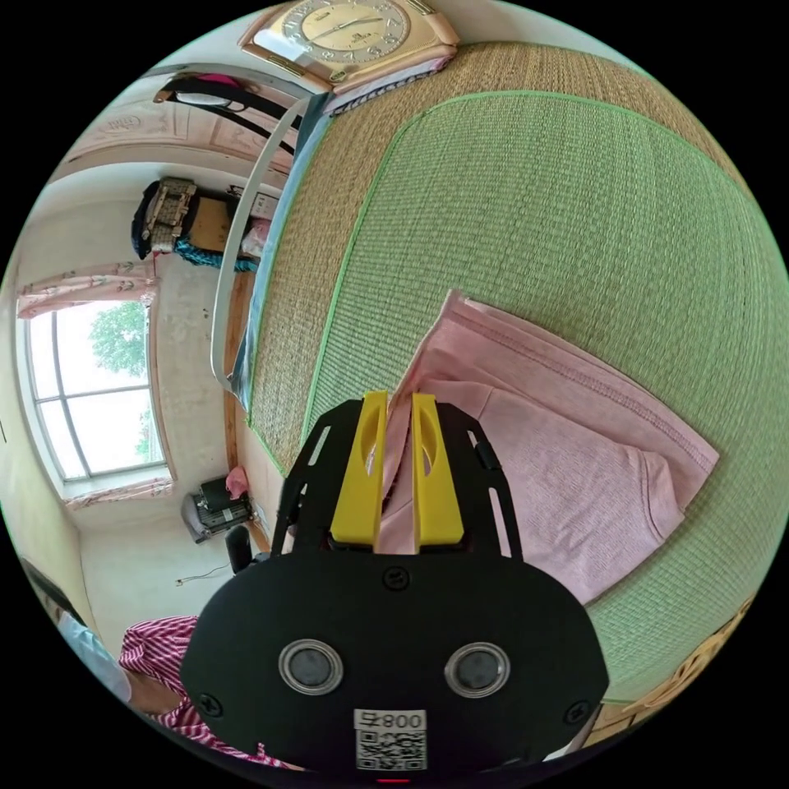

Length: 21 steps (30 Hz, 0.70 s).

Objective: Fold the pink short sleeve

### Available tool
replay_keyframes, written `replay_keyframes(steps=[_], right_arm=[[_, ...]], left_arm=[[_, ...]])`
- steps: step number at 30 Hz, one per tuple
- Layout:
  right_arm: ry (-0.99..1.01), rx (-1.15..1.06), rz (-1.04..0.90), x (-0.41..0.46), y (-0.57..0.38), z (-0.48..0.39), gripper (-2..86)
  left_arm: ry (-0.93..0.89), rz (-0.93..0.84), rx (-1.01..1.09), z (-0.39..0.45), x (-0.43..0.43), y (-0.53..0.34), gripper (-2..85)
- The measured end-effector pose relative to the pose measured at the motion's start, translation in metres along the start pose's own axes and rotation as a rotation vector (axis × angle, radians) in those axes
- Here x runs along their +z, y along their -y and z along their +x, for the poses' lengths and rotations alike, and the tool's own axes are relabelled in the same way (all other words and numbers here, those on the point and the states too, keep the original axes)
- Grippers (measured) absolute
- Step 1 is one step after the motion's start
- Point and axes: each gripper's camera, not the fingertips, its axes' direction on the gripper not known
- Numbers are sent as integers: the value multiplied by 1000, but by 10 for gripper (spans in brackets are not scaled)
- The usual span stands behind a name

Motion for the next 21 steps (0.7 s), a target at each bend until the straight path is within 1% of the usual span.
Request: replay_keyframes(steps=[6,9,12,17,21], right_arm=[[23,-31,26,-22,-12,-7,67],[35,-38,50,-43,-27,3,66],[7,-11,96,-75,-49,28,63],[-29,127,171,-130,-84,95,58],[-22,214,161,-138,-90,133,54]], left_arm=[[15,33,28,12,-20,-15,16],[35,56,50,18,-29,-19,23],[61,69,72,22,-35,-19,35],[60,73,82,24,-36,-14,61],[94,40,93,29,-29,-12,69]])
